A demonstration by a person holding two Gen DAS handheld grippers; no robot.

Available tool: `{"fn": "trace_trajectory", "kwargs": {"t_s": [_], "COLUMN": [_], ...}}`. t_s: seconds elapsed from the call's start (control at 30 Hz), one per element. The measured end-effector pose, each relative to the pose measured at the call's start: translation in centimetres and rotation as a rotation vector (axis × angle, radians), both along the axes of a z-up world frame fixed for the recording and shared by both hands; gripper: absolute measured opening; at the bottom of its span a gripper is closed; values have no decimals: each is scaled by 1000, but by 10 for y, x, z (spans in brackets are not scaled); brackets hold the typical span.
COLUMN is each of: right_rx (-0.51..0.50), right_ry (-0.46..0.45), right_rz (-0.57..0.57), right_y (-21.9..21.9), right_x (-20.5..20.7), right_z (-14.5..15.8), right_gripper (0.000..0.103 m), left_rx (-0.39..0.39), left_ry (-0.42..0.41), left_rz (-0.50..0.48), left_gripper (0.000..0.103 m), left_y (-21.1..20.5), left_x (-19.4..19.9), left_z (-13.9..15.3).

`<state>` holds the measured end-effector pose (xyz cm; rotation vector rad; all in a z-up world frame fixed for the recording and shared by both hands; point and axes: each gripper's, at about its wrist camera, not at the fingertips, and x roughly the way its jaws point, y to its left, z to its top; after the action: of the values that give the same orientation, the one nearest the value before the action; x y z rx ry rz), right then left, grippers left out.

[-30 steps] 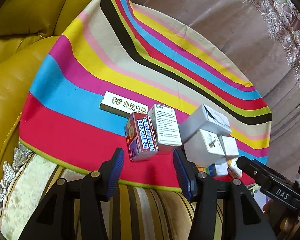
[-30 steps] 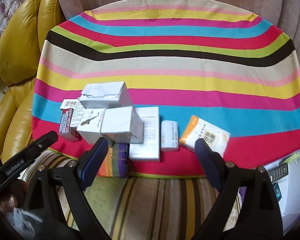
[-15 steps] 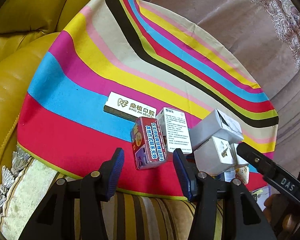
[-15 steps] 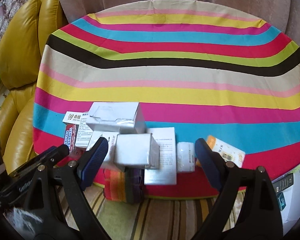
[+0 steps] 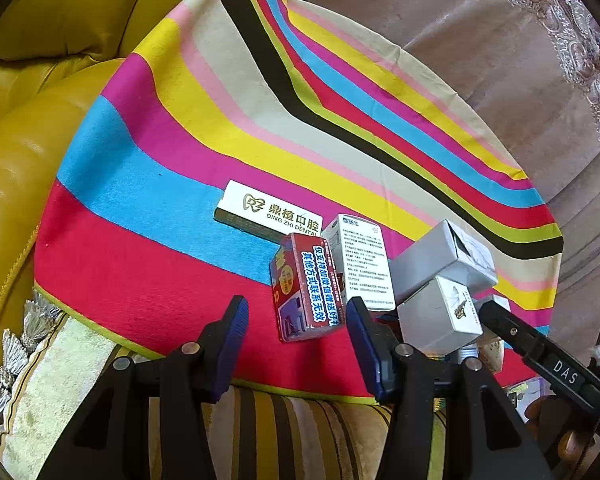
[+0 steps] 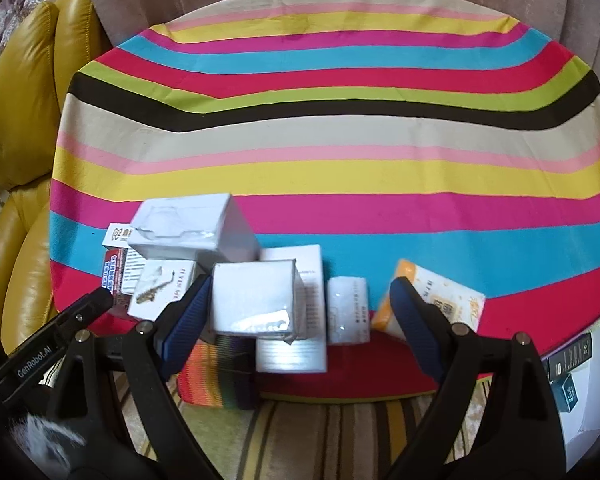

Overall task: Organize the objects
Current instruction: 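Move both tools back to the remaining boxes on the striped cloth, then grasp the red box with the left tool while the right tool grasps a white cube box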

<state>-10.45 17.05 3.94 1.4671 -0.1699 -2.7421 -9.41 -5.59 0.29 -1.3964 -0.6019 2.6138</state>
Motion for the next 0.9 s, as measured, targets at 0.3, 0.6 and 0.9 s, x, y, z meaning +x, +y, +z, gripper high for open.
{"fn": "trace_trajectory", "kwargs": {"t_s": [0.3, 0.6, 0.9], "right_rx": [26, 14, -3], "right_ry": [14, -7, 13], "right_rz": [10, 32, 45], "right_y": [4, 4, 9], "right_x": [0, -4, 8], "right_z": [-1, -9, -7], "right_gripper": [87, 54, 45], "left_rx": [-27, -82, -93], "left_ry": [-2, -5, -41], "left_rz": [-8, -38, -2], "left_gripper": [52, 51, 38], "left_y": [3, 11, 4], "left_x": [-8, -17, -16], "left_z": [-1, -1, -8]}}
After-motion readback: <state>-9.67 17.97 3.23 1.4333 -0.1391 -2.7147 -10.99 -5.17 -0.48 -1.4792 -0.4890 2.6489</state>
